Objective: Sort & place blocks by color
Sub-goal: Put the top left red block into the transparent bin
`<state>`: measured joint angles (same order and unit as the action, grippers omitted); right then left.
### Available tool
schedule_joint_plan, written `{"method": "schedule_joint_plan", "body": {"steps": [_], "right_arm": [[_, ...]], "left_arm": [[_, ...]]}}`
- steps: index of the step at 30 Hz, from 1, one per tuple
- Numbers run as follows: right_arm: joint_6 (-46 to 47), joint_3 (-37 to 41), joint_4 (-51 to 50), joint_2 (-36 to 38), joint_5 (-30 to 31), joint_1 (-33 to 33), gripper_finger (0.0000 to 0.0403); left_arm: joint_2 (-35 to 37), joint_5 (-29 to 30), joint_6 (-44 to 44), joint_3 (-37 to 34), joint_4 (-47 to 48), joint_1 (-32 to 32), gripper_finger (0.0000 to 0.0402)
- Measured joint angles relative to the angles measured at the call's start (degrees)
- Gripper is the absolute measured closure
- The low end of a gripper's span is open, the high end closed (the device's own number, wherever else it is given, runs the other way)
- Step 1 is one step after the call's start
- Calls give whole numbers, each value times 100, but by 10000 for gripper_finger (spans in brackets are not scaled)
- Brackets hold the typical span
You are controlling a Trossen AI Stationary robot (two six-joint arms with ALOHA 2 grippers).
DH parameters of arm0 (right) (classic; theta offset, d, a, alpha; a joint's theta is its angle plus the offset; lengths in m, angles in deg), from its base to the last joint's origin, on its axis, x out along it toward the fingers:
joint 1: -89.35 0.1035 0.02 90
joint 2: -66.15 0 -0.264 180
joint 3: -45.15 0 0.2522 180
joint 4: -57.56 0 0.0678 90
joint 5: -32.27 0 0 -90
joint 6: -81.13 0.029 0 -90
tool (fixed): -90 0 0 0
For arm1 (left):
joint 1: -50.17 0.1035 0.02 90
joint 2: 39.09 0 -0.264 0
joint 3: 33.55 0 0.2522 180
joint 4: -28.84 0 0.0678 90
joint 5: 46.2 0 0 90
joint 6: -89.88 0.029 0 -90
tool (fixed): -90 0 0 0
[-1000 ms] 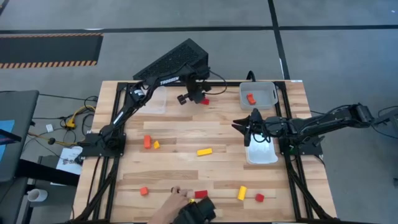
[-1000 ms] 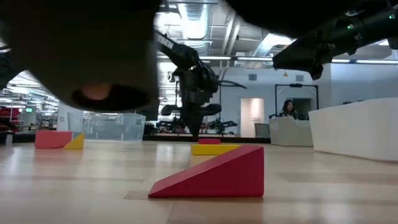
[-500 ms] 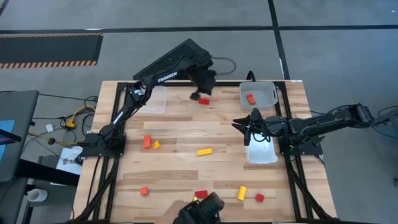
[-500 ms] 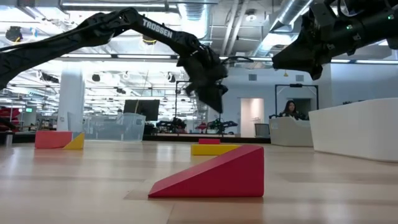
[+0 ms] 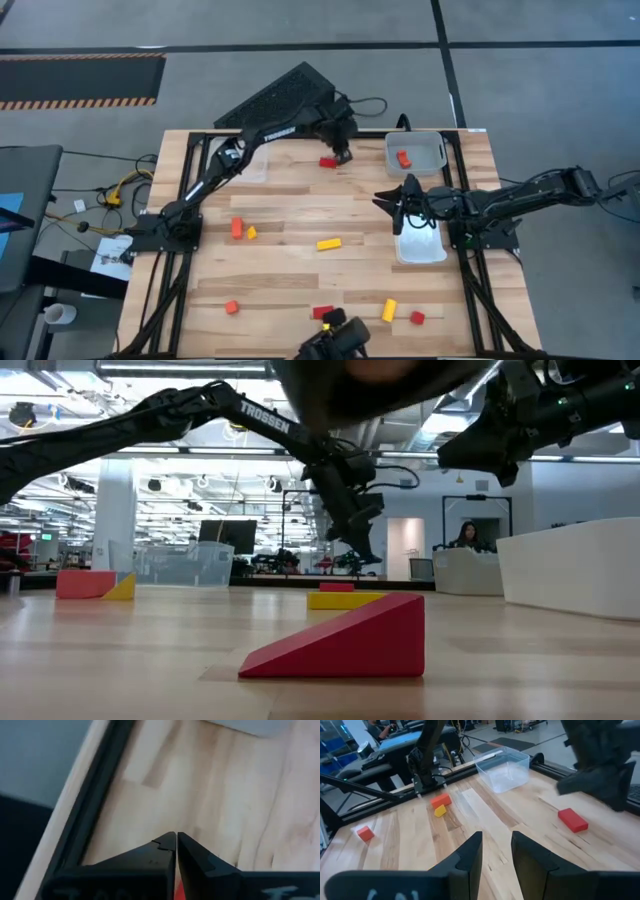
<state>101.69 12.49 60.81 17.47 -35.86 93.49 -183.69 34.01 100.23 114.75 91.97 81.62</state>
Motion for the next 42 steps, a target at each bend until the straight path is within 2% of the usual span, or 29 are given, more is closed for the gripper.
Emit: {"method": "schedule_joint_plan", "body": {"steps": [3, 8, 11, 15, 20, 25, 29, 31, 37, 39, 42], "right_arm": [[2, 0, 98, 2, -93, 30, 276], [0, -40, 103, 2, -107, 160, 276], [-6, -120, 73, 2, -110, 222, 276], [-6, -164, -48, 2, -108, 280, 276], [-6, -168, -88, 2, -106, 336, 276], [-6, -168, -86, 2, -104, 328, 276], [-14, -168, -86, 2, -104, 328, 276], [-22, -168, -86, 2, -104, 328, 276], [-19, -168, -153, 2, -101, 328, 276], [-19, -168, -157, 2, -101, 328, 276], [-19, -168, -158, 2, -101, 328, 276]], "left_arm": [[2, -362, -512, 27, 141, 120, 401], [7, -1626, -714, 4, 514, 308, 401], [11, -1910, -743, 7, 651, 426, 401], [11, -1863, -798, 7, 1006, 558, 401], [11, -881, -347, 7, 1644, 554, 401], [11, -471, 1266, 7, 2270, 535, 401], [11, -295, 2385, 7, 2382, 454, 401], [11, -256, 3267, 7, 2496, 406, 401], [13, 651, 6162, 7, 2657, 122, 401], [13, 796, 6634, 7, 2484, 19, 401], [13, 851, 6805, 7, 2076, -60, 401]]}}
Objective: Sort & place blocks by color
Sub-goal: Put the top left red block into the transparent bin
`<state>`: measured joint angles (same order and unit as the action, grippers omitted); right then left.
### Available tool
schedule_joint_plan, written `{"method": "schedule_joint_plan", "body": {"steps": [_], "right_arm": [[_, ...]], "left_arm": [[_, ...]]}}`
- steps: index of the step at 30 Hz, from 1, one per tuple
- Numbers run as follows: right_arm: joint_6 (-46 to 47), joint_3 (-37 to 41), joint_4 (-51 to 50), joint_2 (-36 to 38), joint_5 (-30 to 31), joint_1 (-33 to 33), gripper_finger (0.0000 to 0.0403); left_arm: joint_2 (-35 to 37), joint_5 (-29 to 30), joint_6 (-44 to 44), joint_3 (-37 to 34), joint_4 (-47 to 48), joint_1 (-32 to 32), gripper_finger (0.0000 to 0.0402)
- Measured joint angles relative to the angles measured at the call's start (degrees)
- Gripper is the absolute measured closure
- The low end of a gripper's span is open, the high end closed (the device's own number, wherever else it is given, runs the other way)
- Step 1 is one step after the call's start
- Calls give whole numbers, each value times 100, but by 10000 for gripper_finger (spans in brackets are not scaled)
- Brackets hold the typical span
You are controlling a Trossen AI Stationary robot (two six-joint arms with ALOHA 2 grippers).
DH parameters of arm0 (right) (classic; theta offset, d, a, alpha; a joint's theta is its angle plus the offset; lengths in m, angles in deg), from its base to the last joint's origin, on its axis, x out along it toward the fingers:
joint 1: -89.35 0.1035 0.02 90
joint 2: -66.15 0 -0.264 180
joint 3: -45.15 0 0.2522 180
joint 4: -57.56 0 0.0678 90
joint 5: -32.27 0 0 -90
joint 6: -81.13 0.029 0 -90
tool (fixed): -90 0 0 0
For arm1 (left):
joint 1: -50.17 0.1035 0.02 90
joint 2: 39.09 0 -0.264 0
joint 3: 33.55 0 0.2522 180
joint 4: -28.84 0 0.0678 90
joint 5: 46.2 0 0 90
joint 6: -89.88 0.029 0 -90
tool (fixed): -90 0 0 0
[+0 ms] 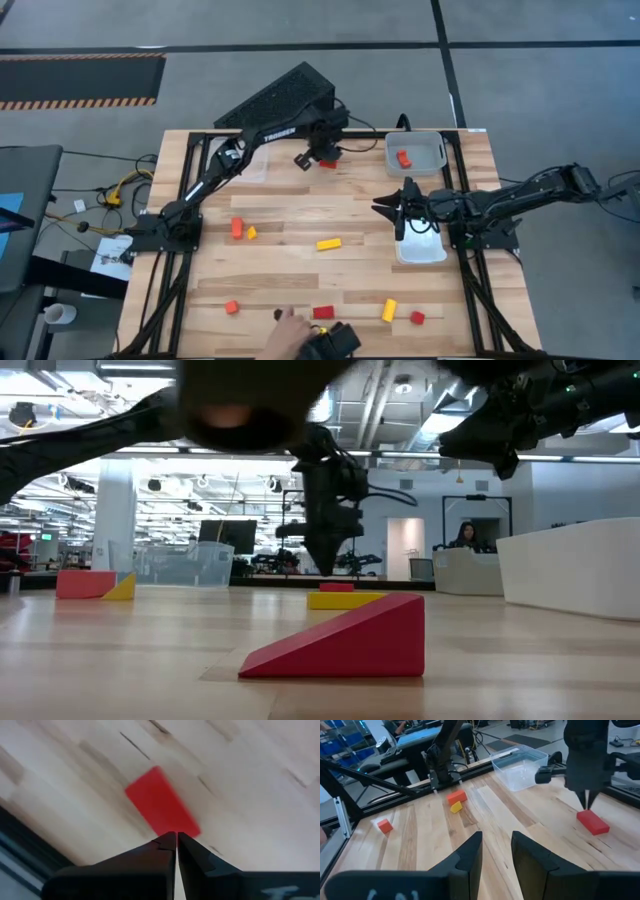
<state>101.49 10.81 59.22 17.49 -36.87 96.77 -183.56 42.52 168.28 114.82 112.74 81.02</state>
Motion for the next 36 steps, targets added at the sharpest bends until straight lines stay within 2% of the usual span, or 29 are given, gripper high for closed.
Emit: {"method": "schedule_joint_plan", "body": {"steps": [4, 18, 23, 26, 29, 36], "right_arm": [[0, 0, -17, 0, 0, 0, 276], [19, -3, 4, -2, 13, -23, 276], [20, -4, 2, -2, 25, -125, 276], [17, -4, -13, -2, 31, -125, 276], [17, -4, -4, -2, 28, -125, 276], [17, -4, 0, -2, 17, -107, 276]], "left_arm": [[0, -259, 222, 0, -174, 47, 401], [-186, -319, 1409, 39, 59, 208, 401], [-332, -321, 1168, 47, 787, 331, 402], [-404, -709, 983, 17, 1510, 467, 401], [-421, -451, 877, 6, 1922, 474, 401], [-364, 194, 242, -4, 2055, 303, 401]]}}
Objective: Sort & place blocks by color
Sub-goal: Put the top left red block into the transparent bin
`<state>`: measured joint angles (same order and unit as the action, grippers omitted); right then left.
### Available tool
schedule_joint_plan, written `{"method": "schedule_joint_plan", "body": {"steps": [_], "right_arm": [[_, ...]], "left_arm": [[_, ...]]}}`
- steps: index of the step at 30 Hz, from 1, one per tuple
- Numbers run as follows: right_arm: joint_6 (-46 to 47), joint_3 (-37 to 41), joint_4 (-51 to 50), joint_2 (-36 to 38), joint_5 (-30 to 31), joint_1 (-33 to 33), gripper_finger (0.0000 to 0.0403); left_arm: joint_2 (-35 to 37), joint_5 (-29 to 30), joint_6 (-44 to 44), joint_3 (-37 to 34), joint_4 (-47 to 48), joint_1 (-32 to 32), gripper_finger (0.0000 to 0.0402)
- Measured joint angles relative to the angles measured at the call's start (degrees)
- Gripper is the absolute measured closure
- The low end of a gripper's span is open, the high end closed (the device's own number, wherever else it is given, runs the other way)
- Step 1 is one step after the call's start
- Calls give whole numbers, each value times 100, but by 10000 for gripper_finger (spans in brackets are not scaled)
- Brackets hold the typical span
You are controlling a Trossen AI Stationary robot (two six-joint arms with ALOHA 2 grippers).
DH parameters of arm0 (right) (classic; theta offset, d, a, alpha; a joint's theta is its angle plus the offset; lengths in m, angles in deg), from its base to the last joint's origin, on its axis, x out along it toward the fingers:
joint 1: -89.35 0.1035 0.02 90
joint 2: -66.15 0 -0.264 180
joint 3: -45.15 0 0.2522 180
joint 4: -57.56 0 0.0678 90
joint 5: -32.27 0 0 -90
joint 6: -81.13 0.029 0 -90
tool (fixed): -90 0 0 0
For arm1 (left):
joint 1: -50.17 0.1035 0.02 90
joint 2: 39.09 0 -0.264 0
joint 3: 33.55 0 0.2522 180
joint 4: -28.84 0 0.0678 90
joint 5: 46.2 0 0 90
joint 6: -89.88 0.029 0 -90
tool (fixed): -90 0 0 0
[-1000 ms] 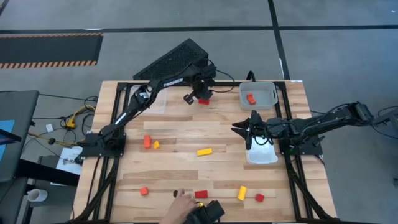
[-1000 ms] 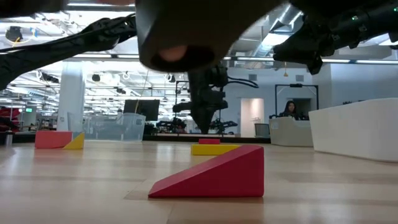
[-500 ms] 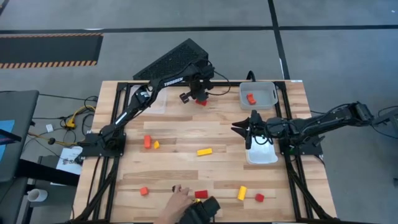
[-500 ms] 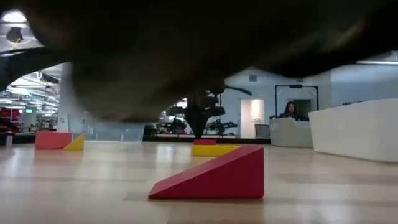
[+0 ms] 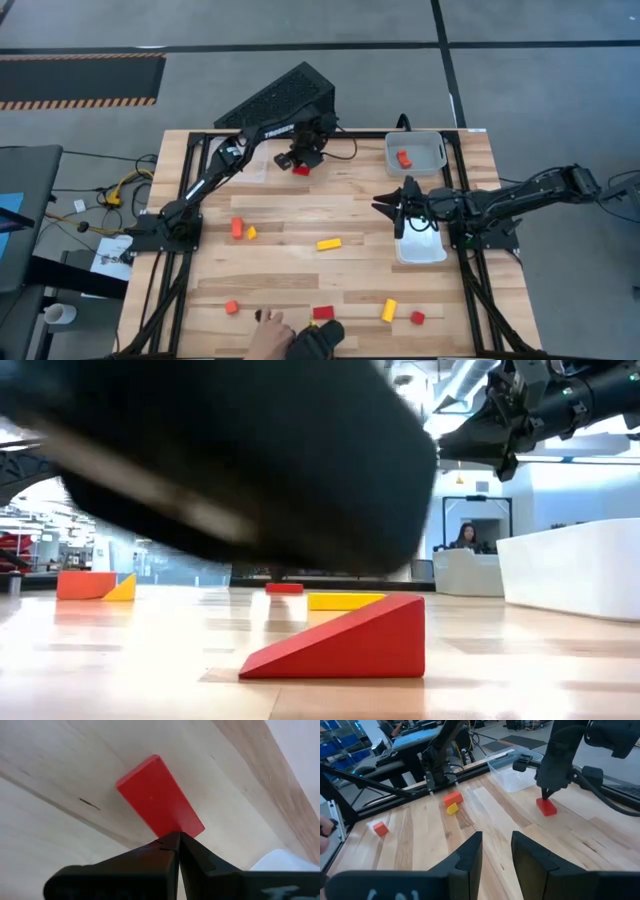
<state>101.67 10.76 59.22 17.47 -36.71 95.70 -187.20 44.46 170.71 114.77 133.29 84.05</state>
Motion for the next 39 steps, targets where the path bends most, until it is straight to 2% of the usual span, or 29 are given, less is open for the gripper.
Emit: {"method": "schedule_joint_plan", "body": {"steps": [2, 5, 10, 18, 20, 23, 27, 31, 35, 39], "right_arm": [[-2, 0, -2, 0, -8, 0, 276], [-4, 0, -6, 0, -10, 0, 276], [-88, 0, 1, 0, -13, 0, 276], [-95, 0, -23, 0, -28, 0, 276], [-96, 0, -28, 0, -51, 0, 276], [-94, 0, -39, 0, -73, 0, 276], [-94, 0, -42, 0, -100, 0, 276], [-94, 0, -38, 0, -102, 0, 276], [-110, 0, -37, 0, -102, 0, 276], [-155, 0, -31, 0, -111, -56, 276]], "left_arm": [[94, -35, -93, -18, -26, -27, 401], [314, -425, -222, -44, -214, -95, 402], [1021, -718, -497, -9, -255, -255, 402], [1847, -1636, -591, -214, -362, -362, 401], [2119, -1843, -613, -602, -619, -359, 401], [2780, -2201, -616, -1560, -1328, -325, 401], [3809, -2413, -872, -3249, -2962, -325, 401], [4683, -2489, -1652, -4632, -4597, -322, 401], [5116, -2455, -2682, -5521, -5718, -301, 401], [5169, -2188, -3133, -5796, -6076, -272, 383]]}}
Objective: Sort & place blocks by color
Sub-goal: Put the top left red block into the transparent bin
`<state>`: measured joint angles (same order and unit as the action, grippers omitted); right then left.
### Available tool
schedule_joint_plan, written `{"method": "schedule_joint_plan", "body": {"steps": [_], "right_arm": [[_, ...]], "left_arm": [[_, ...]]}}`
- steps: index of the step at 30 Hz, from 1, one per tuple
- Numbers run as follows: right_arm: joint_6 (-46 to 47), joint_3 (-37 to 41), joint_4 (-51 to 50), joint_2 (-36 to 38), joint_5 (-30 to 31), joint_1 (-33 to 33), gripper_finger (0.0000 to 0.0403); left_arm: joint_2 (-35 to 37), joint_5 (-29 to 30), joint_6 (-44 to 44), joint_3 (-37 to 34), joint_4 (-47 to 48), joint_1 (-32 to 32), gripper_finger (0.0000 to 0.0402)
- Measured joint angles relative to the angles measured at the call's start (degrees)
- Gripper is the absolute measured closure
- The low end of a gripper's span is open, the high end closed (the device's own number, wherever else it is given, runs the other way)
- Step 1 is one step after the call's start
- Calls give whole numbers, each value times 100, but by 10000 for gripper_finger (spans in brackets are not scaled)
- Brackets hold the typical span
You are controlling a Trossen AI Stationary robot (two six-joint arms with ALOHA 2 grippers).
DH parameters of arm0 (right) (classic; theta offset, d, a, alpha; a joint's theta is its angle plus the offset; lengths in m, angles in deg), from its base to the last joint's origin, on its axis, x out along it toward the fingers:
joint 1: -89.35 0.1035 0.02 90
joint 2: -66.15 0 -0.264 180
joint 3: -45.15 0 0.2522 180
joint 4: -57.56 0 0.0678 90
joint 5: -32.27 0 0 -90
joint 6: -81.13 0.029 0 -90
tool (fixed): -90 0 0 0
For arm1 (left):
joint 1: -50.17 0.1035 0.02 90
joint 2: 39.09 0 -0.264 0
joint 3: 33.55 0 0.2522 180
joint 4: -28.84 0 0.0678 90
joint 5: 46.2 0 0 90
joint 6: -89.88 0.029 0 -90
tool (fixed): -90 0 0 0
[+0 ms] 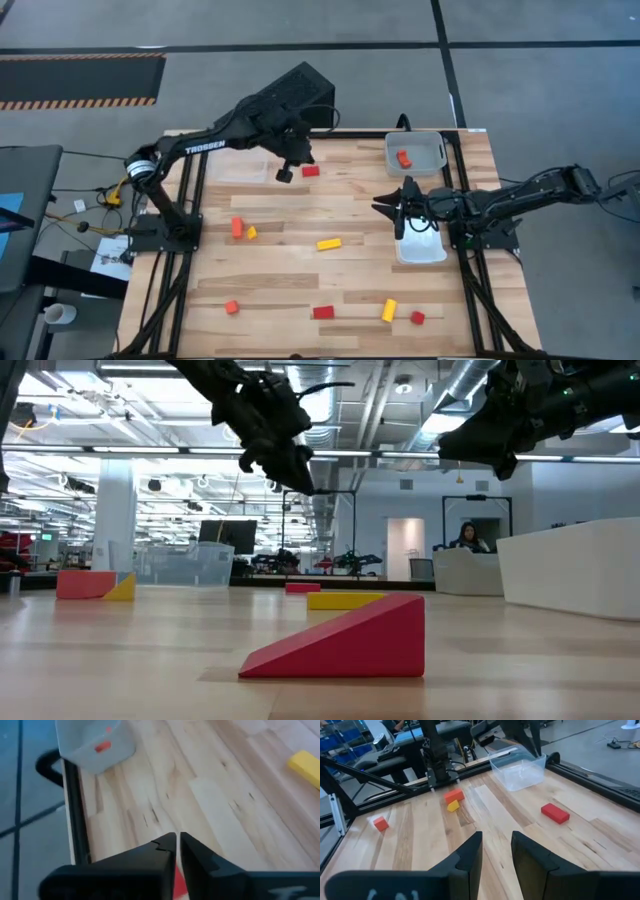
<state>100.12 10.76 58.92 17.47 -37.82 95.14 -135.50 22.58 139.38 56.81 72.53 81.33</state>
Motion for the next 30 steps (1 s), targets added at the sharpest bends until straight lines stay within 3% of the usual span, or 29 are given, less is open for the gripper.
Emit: {"method": "schedule_joint_plan", "body": {"steps": [4, 11, 17, 22, 30], "right_arm": [[2, 0, 7, 0, 1, -38, 276], [2, 0, 20, 0, 3, -69, 276], [2, 0, 24, 0, 3, -69, 276], [2, 0, 24, 0, 5, -69, 276], [4, 0, 27, 0, 7, -69, 276]], "left_arm": [[-320, 209, -125, -12, 127, 115, 324], [-969, 363, -878, 27, 29, 253, 185], [-1511, 1021, -1192, 26, 4, 231, 104], [-1795, 1112, -1461, 28, -184, 287, 84], [-2158, 1017, -2114, 50, -392, 417, 105]]}}
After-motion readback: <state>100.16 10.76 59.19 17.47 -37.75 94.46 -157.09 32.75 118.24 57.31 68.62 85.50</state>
